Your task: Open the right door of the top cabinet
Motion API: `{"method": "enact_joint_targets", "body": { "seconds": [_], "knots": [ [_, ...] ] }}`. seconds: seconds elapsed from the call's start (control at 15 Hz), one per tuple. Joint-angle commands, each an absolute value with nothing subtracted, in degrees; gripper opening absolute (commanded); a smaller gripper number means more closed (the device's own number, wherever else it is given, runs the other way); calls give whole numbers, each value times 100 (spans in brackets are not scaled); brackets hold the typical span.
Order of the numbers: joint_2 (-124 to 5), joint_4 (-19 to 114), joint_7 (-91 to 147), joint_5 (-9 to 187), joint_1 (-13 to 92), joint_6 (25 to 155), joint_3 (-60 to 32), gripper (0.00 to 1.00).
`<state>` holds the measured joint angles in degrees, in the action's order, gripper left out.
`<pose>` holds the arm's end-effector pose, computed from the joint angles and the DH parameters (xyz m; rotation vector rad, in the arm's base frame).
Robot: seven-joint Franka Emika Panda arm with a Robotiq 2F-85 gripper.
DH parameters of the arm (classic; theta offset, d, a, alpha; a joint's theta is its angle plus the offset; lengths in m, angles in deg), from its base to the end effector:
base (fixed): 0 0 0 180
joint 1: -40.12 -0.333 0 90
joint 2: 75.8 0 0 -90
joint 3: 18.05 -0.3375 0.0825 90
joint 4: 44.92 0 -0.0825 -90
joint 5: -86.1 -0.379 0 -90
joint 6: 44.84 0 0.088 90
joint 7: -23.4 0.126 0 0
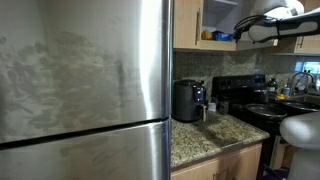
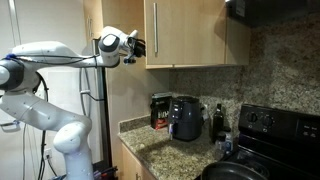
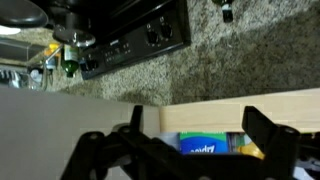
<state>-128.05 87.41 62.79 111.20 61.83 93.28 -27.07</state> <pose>0.2993 -0.0398 0.7570 2.2606 -0.8648 1.4522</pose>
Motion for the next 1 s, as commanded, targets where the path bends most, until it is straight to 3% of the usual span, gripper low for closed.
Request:
{"method": "enact_joint_targets", "body": {
  "seconds": [0.0,0.6,0.93],
  "knots": [
    [-13018,8705,6522,11534,6863,10074,-2893,100],
    [-13627,8958,6941,11427,8532,10779,-2397,100],
    [-13267,9130,6784,10910,9245,10913,-1364,100]
  ]
}}
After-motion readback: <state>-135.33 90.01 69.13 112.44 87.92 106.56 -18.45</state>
